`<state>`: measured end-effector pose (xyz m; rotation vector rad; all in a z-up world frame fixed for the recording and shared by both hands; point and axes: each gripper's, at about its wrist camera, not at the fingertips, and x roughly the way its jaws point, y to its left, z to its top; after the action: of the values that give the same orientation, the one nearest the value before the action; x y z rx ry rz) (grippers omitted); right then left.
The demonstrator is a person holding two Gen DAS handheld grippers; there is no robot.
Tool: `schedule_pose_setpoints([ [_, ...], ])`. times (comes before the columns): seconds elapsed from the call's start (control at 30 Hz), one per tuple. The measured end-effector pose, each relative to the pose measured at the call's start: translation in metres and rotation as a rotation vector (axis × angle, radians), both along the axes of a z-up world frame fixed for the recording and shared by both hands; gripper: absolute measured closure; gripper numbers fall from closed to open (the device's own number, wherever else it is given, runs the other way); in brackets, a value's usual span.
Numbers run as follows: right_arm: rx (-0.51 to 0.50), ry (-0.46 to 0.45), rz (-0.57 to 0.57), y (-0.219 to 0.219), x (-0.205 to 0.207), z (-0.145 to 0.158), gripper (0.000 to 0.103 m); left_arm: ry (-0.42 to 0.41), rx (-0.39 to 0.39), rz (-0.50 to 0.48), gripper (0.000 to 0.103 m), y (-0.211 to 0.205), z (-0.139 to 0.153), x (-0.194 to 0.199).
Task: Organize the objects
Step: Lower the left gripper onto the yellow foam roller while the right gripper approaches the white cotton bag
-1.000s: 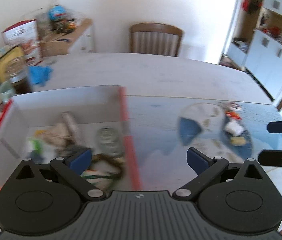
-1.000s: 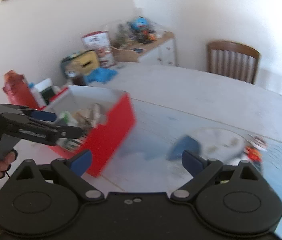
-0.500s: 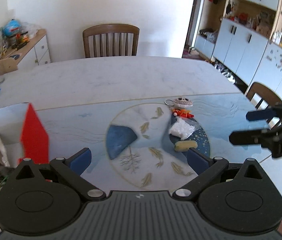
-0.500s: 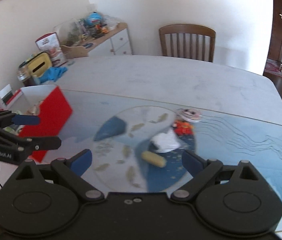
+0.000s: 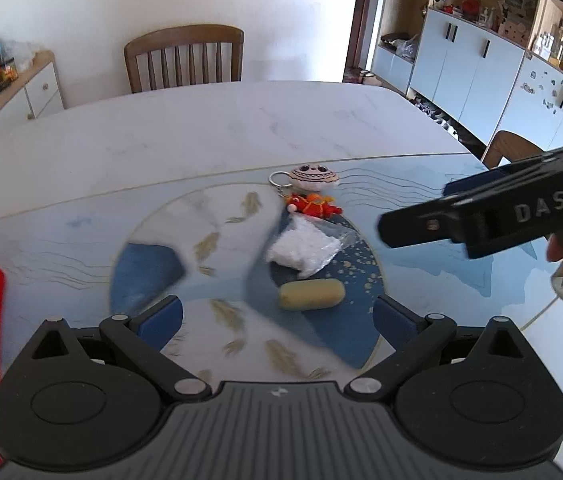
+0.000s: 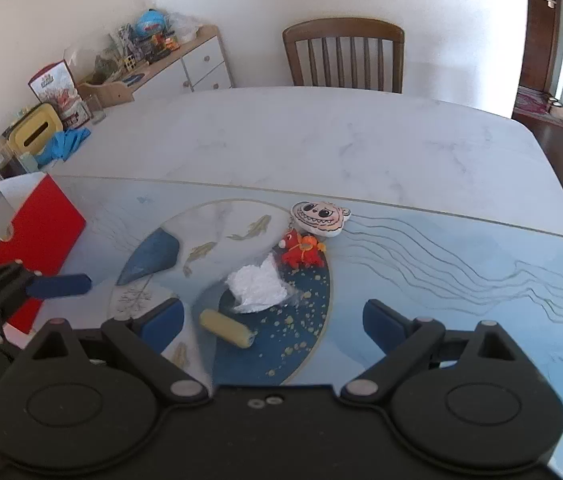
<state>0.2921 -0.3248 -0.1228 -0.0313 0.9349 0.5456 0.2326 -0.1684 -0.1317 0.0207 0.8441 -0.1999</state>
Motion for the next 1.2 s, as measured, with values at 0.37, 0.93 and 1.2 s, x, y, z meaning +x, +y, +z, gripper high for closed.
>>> schedule_pose_setpoints([
  [0.37, -0.059, 0.047, 0.098, 0.03, 0.037, -0.028, 0.007, -0.022, 0.073, 0.072, 0.001, -0.025, -0.026, 0.021],
  [0.93, -0.106, 0.129, 0.16, 0.05, 0.063, -0.056, 0.02, 0.02, 0.127, 0.102, 0.008, -0.042, -0.053, 0.029],
  [1.2, -0.125, 0.135, 0.178, 0.054, 0.063, -0.06, 0.03, 0.004, 0.135, 0.074, 0.027, -0.05, -0.057, 0.023],
])
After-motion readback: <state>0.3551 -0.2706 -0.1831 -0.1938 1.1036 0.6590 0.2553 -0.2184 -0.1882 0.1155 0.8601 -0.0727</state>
